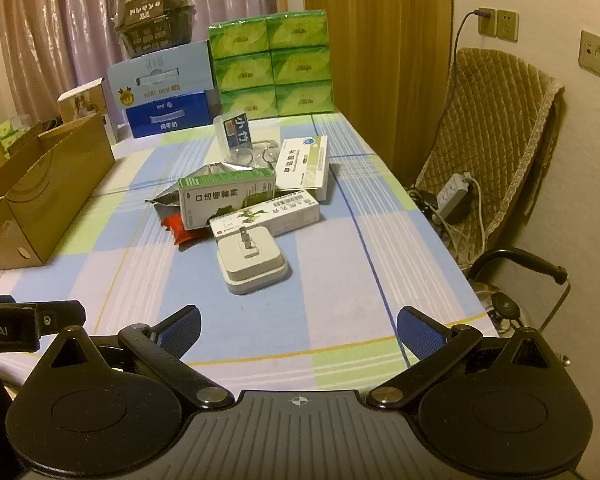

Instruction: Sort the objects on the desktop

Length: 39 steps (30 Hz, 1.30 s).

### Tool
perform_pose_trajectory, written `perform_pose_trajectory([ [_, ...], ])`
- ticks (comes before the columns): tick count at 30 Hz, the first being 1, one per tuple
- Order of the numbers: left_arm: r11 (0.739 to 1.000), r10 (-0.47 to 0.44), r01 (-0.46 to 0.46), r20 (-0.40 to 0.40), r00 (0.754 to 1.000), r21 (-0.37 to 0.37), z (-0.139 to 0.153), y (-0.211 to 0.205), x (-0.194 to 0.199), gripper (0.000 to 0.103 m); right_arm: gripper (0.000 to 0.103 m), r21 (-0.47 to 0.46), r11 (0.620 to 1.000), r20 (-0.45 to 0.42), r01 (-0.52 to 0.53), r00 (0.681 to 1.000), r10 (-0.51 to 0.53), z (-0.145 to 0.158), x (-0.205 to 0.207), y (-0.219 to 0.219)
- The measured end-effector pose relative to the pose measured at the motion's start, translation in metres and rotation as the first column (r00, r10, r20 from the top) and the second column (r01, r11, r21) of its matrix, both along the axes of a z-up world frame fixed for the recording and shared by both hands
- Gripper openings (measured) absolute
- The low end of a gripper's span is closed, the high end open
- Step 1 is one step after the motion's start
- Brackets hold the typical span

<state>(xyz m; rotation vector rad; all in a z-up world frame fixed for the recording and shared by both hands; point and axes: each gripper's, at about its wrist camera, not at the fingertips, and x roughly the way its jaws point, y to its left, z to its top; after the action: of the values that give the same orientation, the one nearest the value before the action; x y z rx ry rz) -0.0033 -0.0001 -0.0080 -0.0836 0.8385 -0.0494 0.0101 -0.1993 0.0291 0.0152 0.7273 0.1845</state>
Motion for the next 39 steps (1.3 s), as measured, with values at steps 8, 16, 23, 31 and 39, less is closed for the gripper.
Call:
perform_pose_trajectory([
  [8,1.0,0.002,-0.002,-0.001,1.0,0.001,0.0,0.0,0.0,0.102,0.101,-0.005,1.0,-0.001,-0.001,1.0,0.001,-0.0013,-0.001,0.0003],
  [16,1.0,0.003,-0.003,-0.001,1.0,-0.002,-0.0001,0.0004,0.0,0.102,0.101,-0.007,1.0,-0.004,-0.001,1.0,0.001,-0.0022,-0.0003,0.0015],
  [23,1.0,0.001,-0.002,-0.006,1.0,-0.004,-0.0021,-0.0017,0.001,0.102,0.101,-0.011,1.0,-0.006,-0.001,1.0,0.001,-0.0036,0.0001,0.0025],
  [31,1.0,0.001,-0.001,-0.007,1.0,-0.005,-0.0023,-0.0016,0.0003,0.102,0.101,-0.015,1.0,-0.008,0.0,1.0,0.0,-0.0039,0.0007,0.0025],
  [39,1.0,-0.009,0.009,-0.006,1.0,-0.005,-0.0032,-0.0019,-0.0001,0.102,0.101,-0.016,1.0,-0.01,0.005,1.0,-0.005,-0.0014,0.0008,0.0006],
])
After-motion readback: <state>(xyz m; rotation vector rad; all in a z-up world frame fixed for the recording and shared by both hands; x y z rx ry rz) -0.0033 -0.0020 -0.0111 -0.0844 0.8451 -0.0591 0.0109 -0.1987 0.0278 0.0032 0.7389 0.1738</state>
